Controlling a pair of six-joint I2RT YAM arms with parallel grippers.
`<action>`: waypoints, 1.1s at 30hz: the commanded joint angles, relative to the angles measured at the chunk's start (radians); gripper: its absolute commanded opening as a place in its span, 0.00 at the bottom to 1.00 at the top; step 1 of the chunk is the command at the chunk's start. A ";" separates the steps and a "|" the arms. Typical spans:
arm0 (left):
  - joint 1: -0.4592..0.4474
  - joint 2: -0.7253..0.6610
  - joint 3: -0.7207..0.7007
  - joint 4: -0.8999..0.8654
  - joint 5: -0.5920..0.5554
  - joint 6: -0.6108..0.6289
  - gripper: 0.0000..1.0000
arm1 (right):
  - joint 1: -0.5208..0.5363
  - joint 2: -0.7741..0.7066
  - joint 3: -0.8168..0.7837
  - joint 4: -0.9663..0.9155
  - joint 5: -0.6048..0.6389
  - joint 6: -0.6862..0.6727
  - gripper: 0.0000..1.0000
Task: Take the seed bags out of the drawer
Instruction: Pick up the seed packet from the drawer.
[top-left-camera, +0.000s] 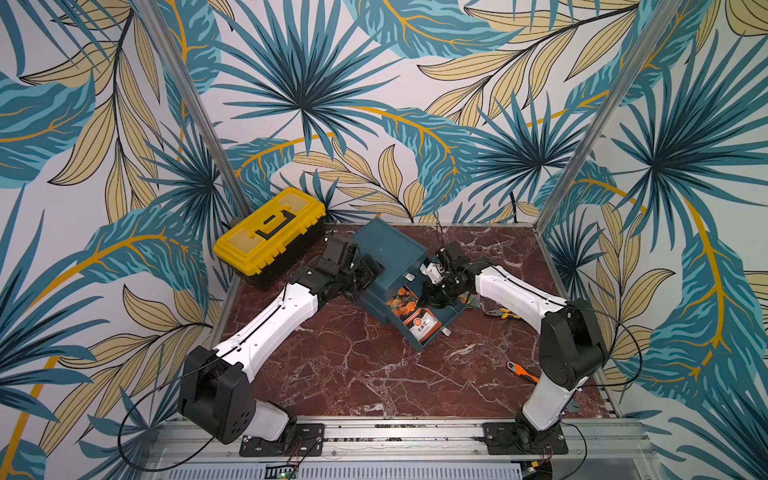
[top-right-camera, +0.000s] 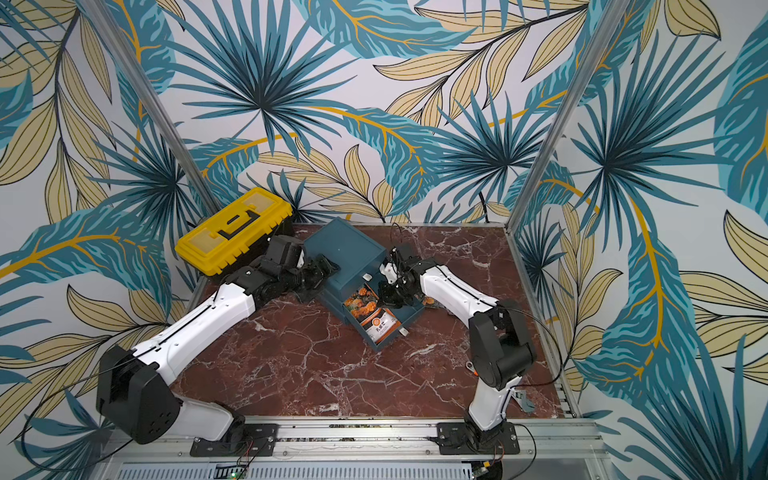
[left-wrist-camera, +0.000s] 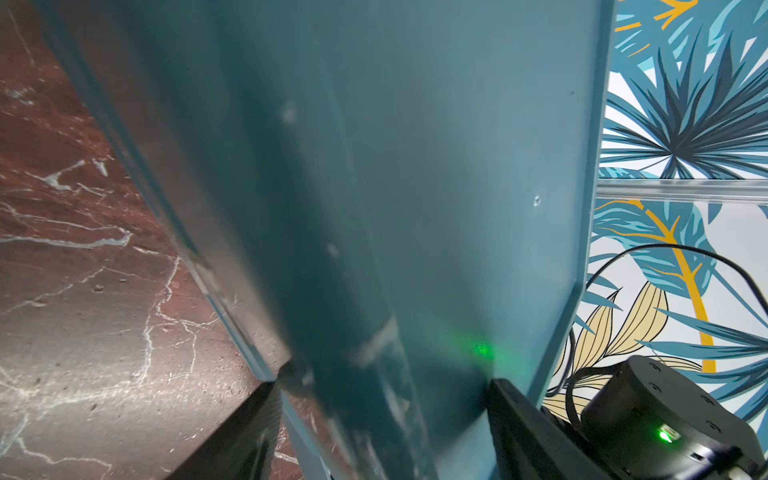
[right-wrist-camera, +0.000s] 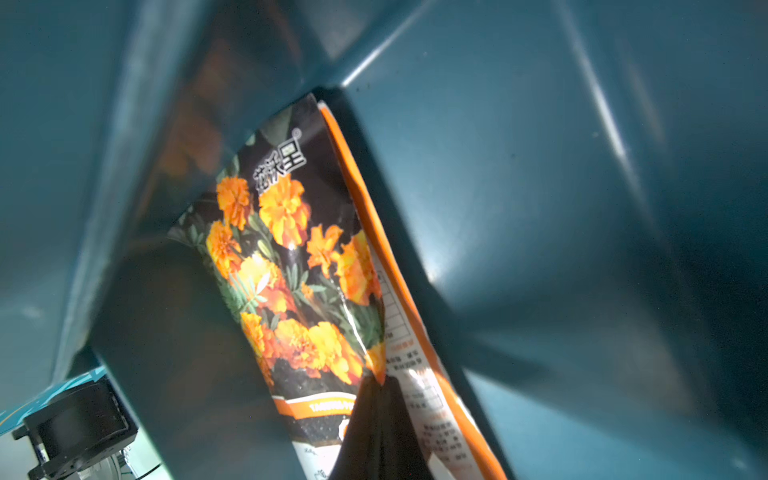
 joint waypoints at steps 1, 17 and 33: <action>-0.006 0.003 -0.021 0.014 -0.001 -0.002 0.82 | -0.019 -0.075 -0.025 -0.004 0.003 0.053 0.00; -0.008 -0.007 -0.037 0.027 0.006 -0.008 0.82 | -0.121 -0.141 0.015 -0.135 -0.058 0.142 0.00; -0.008 -0.009 -0.040 0.037 0.014 -0.006 0.82 | -0.173 -0.158 0.143 -0.385 -0.037 0.039 0.00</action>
